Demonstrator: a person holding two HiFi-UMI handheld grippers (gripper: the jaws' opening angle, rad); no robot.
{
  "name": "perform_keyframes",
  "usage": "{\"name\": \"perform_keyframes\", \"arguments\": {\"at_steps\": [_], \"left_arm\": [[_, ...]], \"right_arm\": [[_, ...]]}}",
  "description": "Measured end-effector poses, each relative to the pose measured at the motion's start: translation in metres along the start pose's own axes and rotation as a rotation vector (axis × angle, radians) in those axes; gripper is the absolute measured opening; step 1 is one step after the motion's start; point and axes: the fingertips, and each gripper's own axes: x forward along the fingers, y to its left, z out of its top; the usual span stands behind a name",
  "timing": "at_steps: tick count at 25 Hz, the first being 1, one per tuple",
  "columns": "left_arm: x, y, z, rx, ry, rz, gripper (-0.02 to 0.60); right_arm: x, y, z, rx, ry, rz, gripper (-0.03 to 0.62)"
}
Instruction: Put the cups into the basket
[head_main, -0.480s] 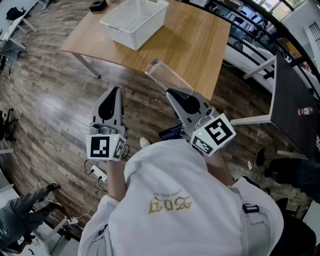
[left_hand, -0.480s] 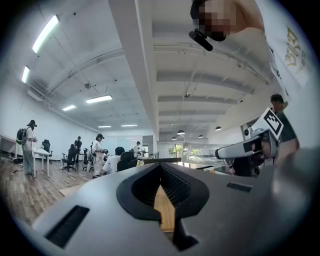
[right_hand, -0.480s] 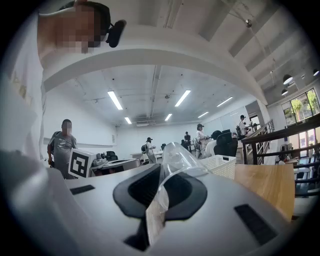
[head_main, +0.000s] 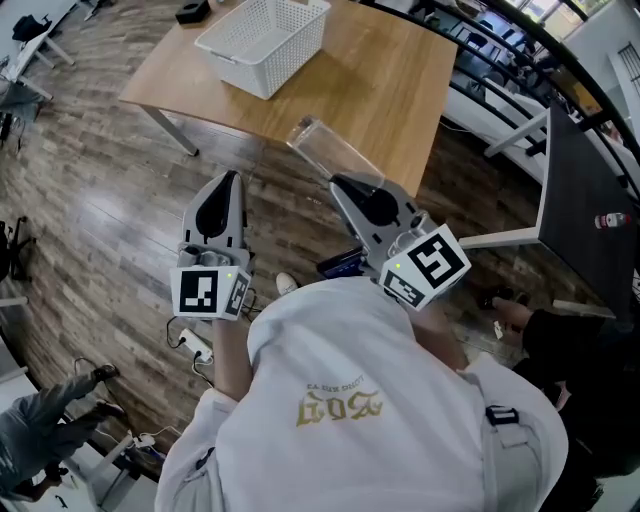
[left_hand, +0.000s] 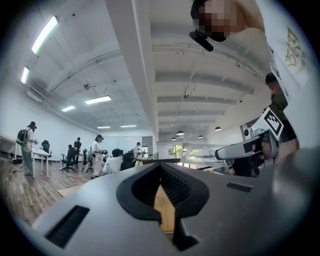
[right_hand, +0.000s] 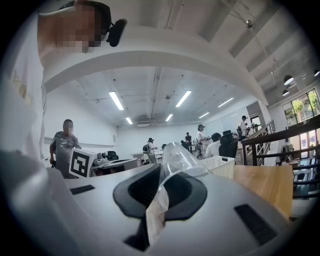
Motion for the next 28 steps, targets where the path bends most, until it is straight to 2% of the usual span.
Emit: {"name": "perform_keyframes", "arguments": {"at_steps": [7,16,22,28], "left_arm": [[0.007,-0.015,0.003,0.007,0.002,0.005,0.006],[0.002,-0.028,-0.002,0.014,0.03,0.054,0.006],[0.0,-0.014,-0.011,0.006,0.055,0.104,0.006],[0.009,0.024,-0.016,-0.005,0.046,0.107,0.006]], "right_arm": [[-0.012,-0.009,0.004,-0.011,0.005,0.016,0.025],[-0.023,-0.022,0.002,0.018,-0.001,0.048,0.025],[-0.011,-0.029,-0.002,0.033,0.012,0.075,0.025],[0.025,-0.028,0.001,0.032,0.015,0.073,0.025]]}}
